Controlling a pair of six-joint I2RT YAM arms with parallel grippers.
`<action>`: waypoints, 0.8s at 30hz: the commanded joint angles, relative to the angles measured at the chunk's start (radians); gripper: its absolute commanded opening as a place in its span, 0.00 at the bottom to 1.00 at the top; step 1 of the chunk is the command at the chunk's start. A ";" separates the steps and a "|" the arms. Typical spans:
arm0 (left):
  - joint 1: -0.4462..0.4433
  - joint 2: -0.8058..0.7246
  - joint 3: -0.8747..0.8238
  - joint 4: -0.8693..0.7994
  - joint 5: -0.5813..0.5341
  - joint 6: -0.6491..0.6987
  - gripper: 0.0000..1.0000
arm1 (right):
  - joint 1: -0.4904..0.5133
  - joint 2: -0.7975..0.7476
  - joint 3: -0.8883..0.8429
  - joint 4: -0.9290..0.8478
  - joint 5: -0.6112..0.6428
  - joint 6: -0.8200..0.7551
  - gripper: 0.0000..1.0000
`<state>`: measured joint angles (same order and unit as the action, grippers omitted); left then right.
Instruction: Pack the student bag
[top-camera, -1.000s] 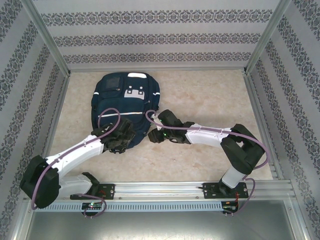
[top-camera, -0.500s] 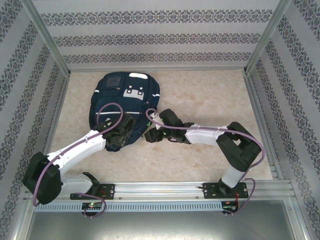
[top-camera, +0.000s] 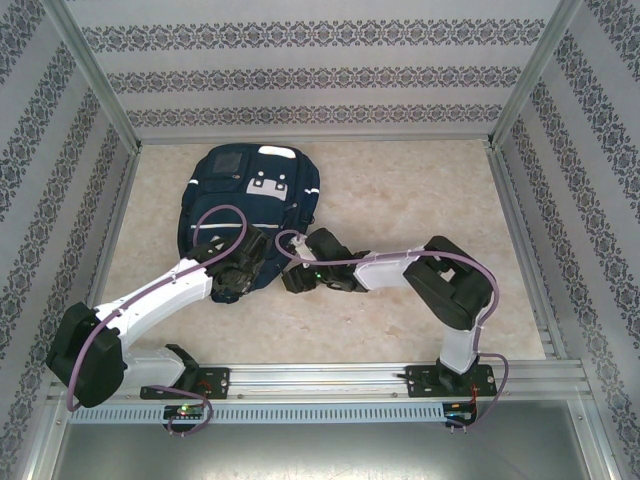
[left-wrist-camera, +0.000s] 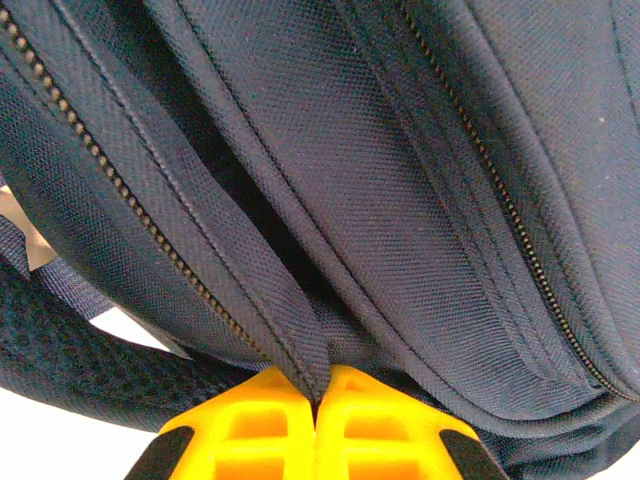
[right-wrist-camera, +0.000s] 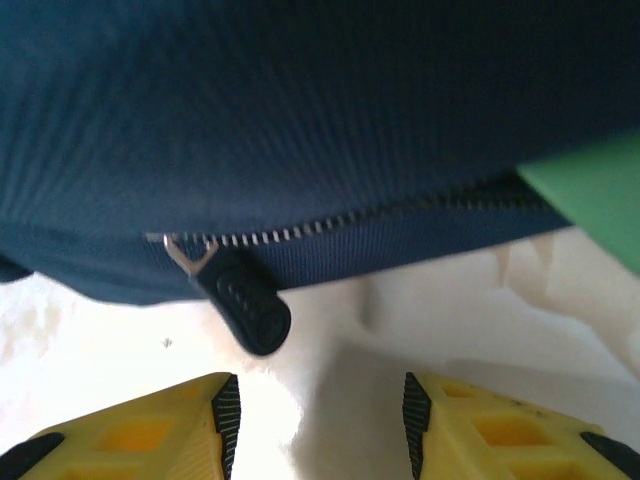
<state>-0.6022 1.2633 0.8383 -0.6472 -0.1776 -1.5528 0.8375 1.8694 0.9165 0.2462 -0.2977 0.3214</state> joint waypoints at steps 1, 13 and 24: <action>0.004 0.002 0.033 -0.028 -0.025 0.004 0.00 | 0.015 0.027 0.043 0.037 0.064 -0.028 0.48; 0.004 -0.001 0.024 -0.006 -0.012 -0.012 0.00 | 0.035 0.061 0.099 0.043 0.104 -0.025 0.11; 0.015 -0.075 -0.010 -0.055 -0.051 -0.001 0.00 | 0.004 -0.114 -0.001 -0.033 0.179 0.009 0.00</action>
<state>-0.5999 1.2442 0.8364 -0.6441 -0.1707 -1.5536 0.8696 1.8294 0.9344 0.2295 -0.1864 0.3111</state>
